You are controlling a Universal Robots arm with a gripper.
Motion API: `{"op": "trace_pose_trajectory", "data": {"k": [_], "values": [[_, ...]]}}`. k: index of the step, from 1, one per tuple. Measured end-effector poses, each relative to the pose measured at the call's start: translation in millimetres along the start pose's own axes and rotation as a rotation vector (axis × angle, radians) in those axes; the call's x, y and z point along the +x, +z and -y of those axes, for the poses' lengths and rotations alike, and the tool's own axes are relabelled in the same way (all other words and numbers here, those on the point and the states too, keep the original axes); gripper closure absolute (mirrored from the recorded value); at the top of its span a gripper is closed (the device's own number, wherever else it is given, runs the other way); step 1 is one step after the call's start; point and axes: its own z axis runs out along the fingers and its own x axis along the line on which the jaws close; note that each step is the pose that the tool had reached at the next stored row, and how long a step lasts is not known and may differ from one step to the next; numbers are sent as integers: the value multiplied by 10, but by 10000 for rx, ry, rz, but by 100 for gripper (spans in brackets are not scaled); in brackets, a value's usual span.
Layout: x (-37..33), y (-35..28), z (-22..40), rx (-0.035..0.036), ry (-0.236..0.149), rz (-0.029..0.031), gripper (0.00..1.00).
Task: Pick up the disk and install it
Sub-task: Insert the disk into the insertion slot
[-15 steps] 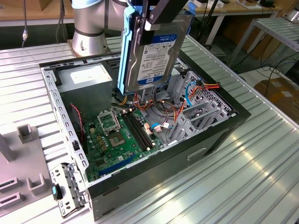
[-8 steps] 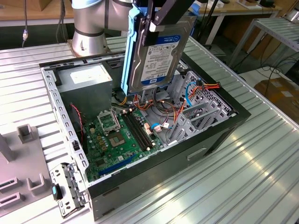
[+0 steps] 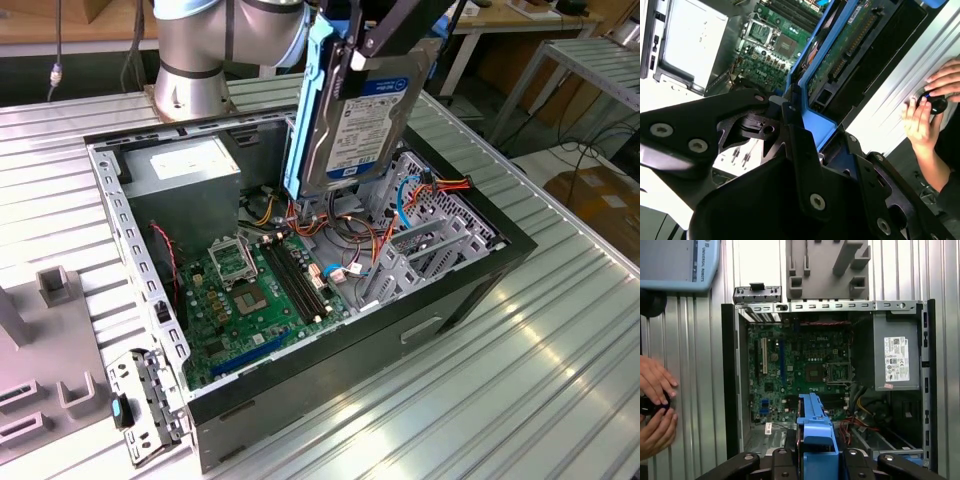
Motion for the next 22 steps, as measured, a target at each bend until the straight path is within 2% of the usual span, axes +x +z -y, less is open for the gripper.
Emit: {"op": "trace_pose_trajectory", "data": {"k": [5,8,14,22], "values": [[-5,34,118,2,2,-33,63],[-8,63,219,13,6,-88,63],[-3,107,292,24,25,-128,63],[34,186,390,29,42,-152,63]]}}
